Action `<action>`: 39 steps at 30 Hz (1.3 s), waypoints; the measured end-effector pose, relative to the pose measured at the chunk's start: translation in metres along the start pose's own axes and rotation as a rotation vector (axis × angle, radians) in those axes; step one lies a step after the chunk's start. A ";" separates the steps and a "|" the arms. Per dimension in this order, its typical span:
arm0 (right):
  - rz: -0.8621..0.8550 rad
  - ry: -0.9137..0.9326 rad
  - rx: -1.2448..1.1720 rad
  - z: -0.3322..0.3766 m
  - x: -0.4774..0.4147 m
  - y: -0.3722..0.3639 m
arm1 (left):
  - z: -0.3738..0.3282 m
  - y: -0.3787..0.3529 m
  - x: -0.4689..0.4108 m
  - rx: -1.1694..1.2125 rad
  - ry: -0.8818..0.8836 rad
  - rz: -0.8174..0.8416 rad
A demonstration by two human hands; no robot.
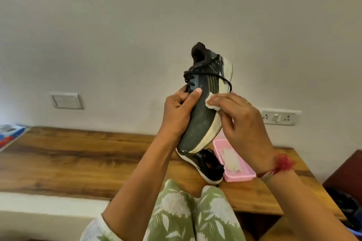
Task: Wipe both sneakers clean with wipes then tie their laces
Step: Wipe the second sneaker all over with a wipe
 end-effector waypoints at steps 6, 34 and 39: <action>-0.029 0.203 0.094 0.001 -0.037 0.039 | -0.048 -0.015 -0.026 0.026 -0.122 -0.030; 0.016 0.318 -0.003 -0.006 -0.046 0.051 | -0.072 -0.038 -0.073 -0.071 -0.310 0.091; -0.085 0.290 -0.114 0.005 -0.065 0.058 | -0.079 -0.034 -0.062 -0.125 -0.385 0.056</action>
Point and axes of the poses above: each hand's wrist, its own x-axis away from the middle knuckle, its own y-axis out of the back of the hand, z = x × y, the point moved 3 cm from there along -x, towards the middle knuckle
